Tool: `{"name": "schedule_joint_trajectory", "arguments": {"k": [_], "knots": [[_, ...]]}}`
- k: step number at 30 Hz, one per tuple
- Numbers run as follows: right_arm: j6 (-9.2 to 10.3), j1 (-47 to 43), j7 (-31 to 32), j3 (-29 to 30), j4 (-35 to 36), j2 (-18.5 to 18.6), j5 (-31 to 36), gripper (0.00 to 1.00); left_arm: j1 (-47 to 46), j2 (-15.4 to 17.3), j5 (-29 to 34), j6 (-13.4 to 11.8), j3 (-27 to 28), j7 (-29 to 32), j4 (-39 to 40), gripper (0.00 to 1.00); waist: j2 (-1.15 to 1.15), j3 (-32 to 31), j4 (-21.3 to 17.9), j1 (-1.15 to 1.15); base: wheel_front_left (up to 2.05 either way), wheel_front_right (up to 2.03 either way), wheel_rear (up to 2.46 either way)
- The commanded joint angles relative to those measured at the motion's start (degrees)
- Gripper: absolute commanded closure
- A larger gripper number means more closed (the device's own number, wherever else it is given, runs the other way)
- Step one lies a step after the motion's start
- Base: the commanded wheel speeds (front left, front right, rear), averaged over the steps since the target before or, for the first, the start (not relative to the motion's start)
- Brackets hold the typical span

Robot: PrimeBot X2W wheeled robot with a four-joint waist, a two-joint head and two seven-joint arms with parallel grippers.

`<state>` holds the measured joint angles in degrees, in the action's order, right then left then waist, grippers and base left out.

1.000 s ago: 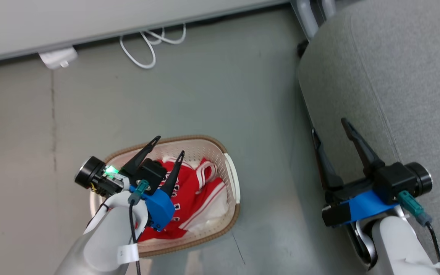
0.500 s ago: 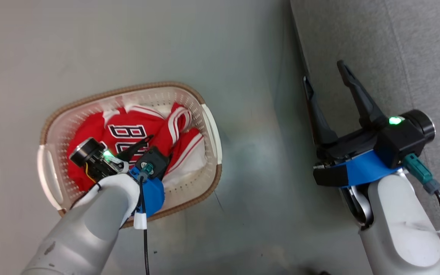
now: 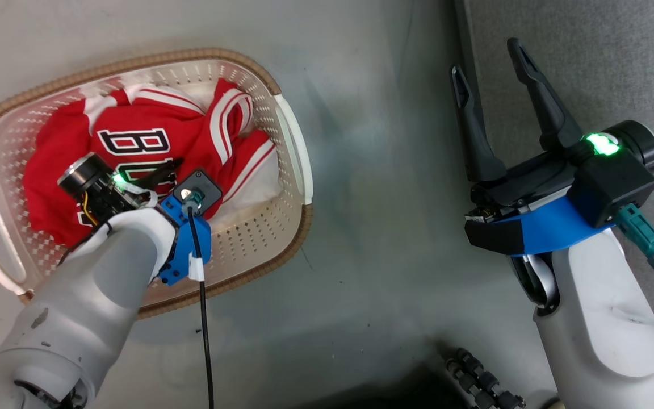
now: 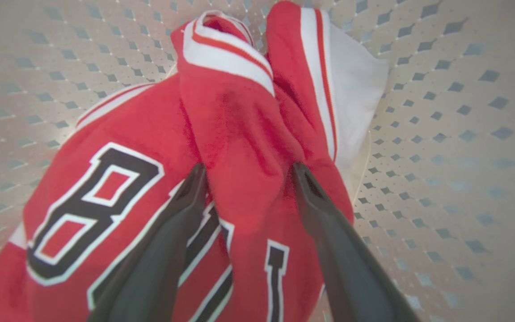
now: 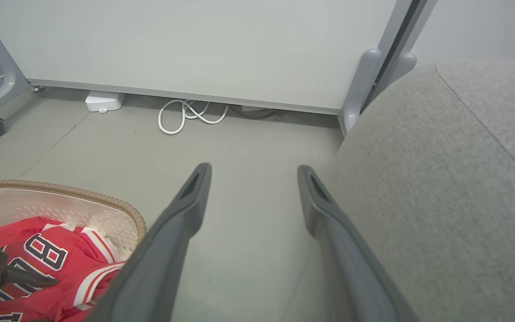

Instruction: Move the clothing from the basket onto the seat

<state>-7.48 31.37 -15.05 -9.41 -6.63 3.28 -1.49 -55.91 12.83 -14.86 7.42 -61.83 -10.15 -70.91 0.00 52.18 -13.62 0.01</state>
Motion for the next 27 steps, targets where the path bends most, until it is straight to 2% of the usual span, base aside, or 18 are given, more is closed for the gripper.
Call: {"name": "schedule_joint_trajectory", "arguments": {"k": [1,14,15,16,27], "knots": [[-0.03,0.6,-0.2,0.1,0.4,-0.1,0.3,0.00,-1.5,0.5,-0.3,0.0,-0.8,0.4,-0.3,0.00,0.00,2.0,-0.8,-0.01,0.00,0.00,0.00],[-0.03,1.0,-0.2,0.9,2.5,0.0,0.7,0.00,-6.1,0.9,0.3,-0.7,-4.4,7.5,-2.7,0.00,0.00,6.3,-1.3,-0.01,0.00,0.00,0.00],[-0.03,1.1,-0.2,1.1,2.6,0.0,0.7,0.00,-6.3,0.9,0.3,-0.7,-4.5,7.8,-2.8,0.80,0.00,6.4,-1.3,-0.01,0.00,0.00,0.00],[-0.03,1.1,-0.2,1.2,2.7,0.1,0.8,0.00,-6.5,0.9,0.5,-0.7,-4.8,7.9,-2.8,1.00,0.00,6.5,-1.3,-0.01,0.00,0.00,0.00],[-0.02,1.1,-0.2,1.7,2.0,0.8,1.0,0.00,-5.1,-0.2,-1.4,-0.6,-4.4,6.7,-2.9,1.00,0.00,4.4,-0.1,-0.01,0.00,0.00,0.00]]}}
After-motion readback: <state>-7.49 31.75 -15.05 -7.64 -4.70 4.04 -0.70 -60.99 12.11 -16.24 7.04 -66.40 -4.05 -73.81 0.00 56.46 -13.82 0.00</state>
